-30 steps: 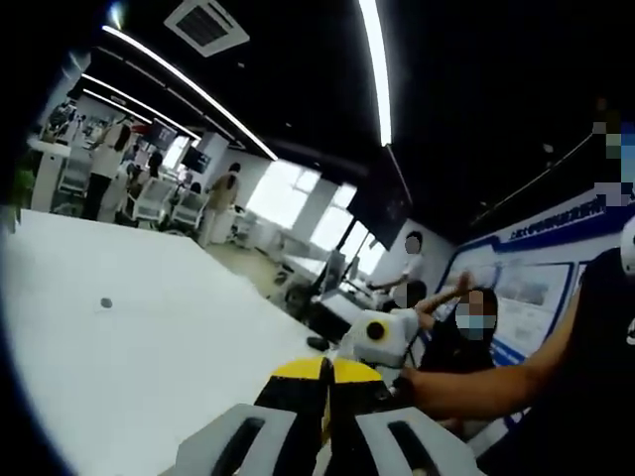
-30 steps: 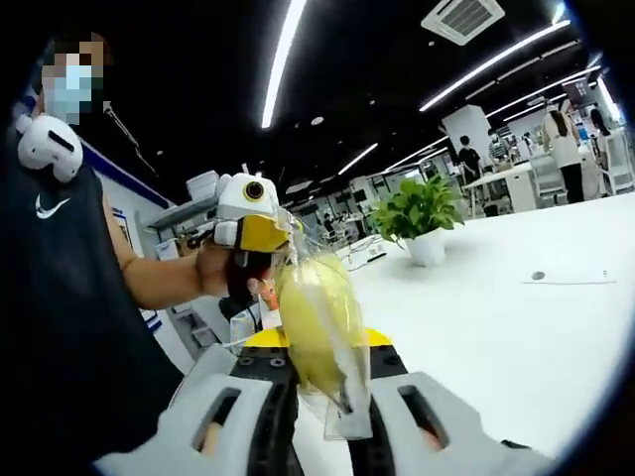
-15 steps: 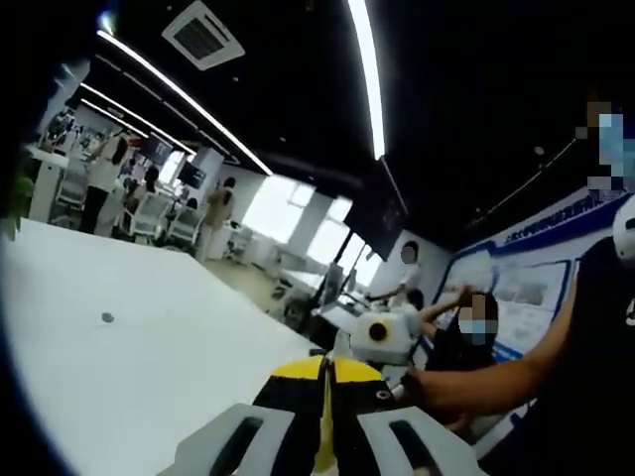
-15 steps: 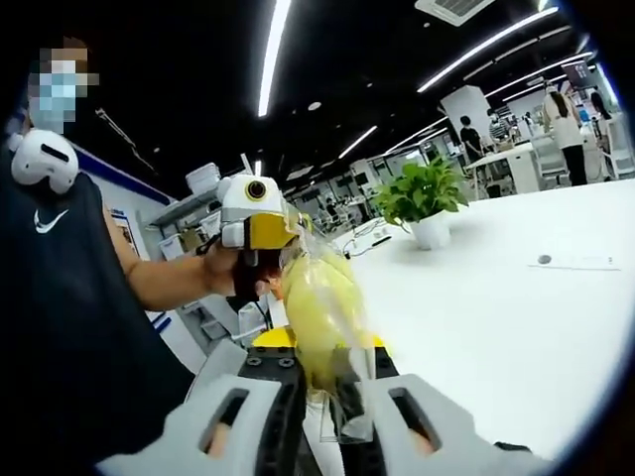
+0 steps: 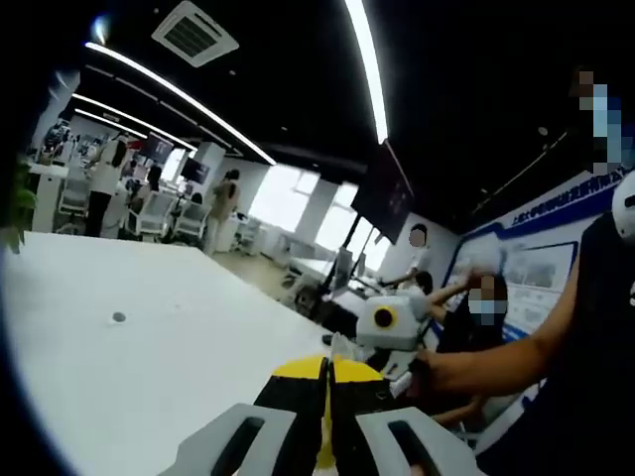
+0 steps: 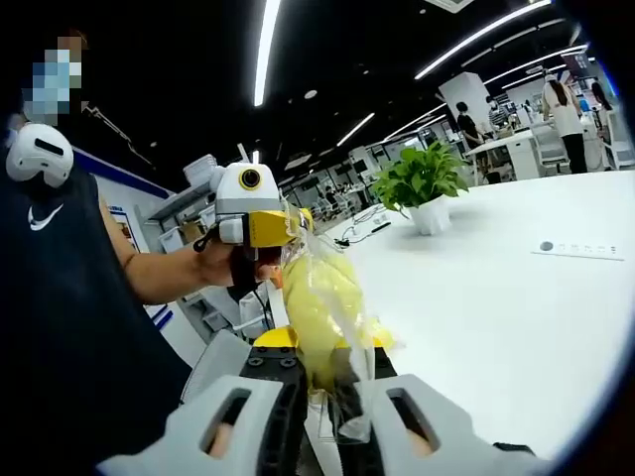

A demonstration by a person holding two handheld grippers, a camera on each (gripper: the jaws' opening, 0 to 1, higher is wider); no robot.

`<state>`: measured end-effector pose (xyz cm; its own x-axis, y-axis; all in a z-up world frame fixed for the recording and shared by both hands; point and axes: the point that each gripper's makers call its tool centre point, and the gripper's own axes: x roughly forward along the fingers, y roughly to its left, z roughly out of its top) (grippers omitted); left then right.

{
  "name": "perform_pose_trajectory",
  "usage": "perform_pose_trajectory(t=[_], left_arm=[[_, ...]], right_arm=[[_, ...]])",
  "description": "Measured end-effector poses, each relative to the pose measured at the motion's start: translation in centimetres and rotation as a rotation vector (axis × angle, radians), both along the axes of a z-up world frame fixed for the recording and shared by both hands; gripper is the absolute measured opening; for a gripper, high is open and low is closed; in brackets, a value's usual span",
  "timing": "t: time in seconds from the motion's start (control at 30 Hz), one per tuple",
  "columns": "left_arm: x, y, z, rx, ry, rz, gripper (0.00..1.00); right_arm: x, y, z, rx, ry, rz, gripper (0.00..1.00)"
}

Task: Compare the silicone blocks by pressing each to a similar depth, holding the contact briefly, and releasing to observe deformation and rebound differences across the visible hardness samples.

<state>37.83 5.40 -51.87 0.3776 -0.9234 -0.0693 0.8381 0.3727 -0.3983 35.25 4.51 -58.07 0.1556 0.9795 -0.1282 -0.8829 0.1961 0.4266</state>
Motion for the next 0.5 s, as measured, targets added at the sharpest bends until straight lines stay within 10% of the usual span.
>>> perform_pose_trajectory(t=[0.5], left_arm=[[0.7,0.0,0.9,-0.012,-0.056,0.019,0.00]], right_arm=[[0.7,-0.2,0.8,-0.017,-0.005,-0.008,0.02]])
